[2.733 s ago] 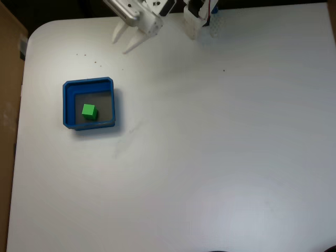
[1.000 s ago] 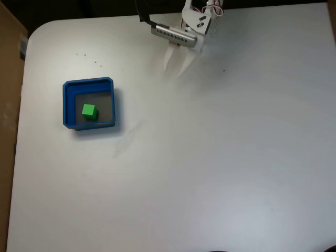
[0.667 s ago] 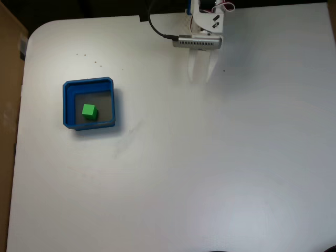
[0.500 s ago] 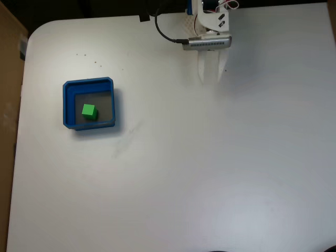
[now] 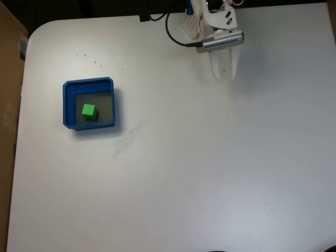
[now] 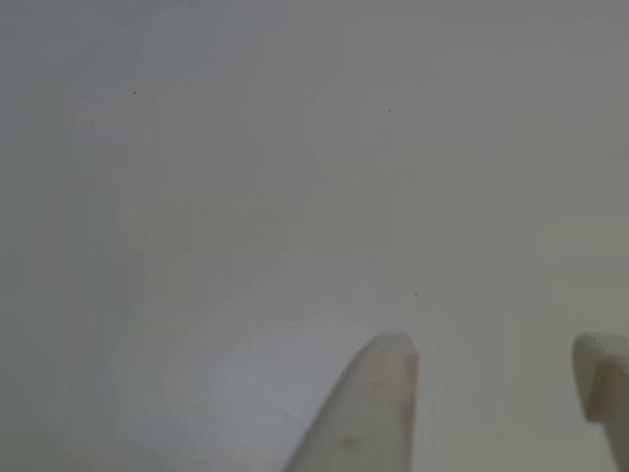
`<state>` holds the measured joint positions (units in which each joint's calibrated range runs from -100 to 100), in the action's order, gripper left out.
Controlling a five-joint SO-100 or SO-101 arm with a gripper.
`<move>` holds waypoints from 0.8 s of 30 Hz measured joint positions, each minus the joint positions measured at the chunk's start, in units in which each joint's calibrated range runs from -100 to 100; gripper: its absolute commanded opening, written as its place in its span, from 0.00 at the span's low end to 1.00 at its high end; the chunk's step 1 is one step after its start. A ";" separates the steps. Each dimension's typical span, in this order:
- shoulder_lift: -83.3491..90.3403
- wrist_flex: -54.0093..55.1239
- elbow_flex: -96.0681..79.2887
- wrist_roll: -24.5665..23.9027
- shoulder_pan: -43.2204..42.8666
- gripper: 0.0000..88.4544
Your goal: Pick up green cube and drop it in the blue box
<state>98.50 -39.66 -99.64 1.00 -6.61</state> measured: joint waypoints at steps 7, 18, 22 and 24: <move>0.00 0.00 0.00 0.00 0.00 0.02; 0.00 0.00 0.00 0.00 0.00 0.02; 0.00 0.00 0.00 0.00 0.00 0.02; 0.00 0.00 0.00 0.00 0.71 0.02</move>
<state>98.50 -39.66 -99.64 1.00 -5.90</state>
